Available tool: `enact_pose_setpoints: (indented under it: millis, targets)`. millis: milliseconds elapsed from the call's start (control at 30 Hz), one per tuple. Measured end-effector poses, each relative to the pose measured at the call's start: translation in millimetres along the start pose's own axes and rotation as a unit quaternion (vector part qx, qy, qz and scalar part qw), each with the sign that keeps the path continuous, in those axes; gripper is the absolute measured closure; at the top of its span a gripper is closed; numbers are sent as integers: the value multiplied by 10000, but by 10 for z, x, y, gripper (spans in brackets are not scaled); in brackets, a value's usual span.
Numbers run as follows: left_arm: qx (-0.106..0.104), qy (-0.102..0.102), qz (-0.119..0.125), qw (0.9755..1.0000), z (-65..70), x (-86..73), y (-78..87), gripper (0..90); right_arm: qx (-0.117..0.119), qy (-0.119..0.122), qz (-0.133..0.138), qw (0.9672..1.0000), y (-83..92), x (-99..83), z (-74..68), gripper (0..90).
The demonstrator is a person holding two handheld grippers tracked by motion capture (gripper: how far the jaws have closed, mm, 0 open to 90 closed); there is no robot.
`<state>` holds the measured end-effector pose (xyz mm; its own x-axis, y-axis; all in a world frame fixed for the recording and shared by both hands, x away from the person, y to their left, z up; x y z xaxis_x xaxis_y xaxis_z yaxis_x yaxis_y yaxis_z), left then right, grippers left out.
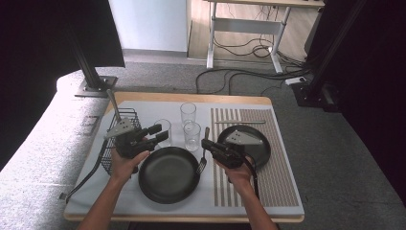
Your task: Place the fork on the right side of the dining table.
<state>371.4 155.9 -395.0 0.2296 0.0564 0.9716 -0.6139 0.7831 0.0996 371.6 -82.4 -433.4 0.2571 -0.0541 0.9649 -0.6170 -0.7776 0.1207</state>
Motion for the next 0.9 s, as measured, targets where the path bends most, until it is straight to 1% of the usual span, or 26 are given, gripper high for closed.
enact_pose_setpoints:
  millis: [133, 400, 600, 667, 733, 900]
  targets:
    - [76, -81, -37, 9999, -10, -8, 23, 547, -78, -48, 31, 10000, 70, -17, 54, 863]
    - [83, -80, -4, 9999, -13, 1, 86, 548, -227, -122, 53, 9997, 181, -78, 152, 863]
    - [94, -118, -75, 9999, -7, -34, 106, 547, -327, -149, 54, 9993, 254, -95, 209, 863]
    - [66, -98, -76, 9999, 1, -41, 102, 547, -372, -154, 72, 9992, 276, -99, 230, 863]
    - [74, -117, -94, 9999, -1, -52, 98, 547, -402, -162, 69, 9990, 297, -109, 248, 863]
    - [93, -60, -91, 9999, -23, -78, 106, 547, -473, -172, 34, 9987, 334, -152, 290, 863]
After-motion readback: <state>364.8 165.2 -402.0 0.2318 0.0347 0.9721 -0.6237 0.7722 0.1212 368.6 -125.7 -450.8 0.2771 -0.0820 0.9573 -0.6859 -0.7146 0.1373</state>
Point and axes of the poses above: each handheld gripper's, and its own axes: y roughly backward along the jaws, x roughly out of its top, z roughly to its right, the point moved 6 cm from there along -y, roughly forward along the jaws, and after that the axes turned 7 degrees about z, right-handed, at the moved point
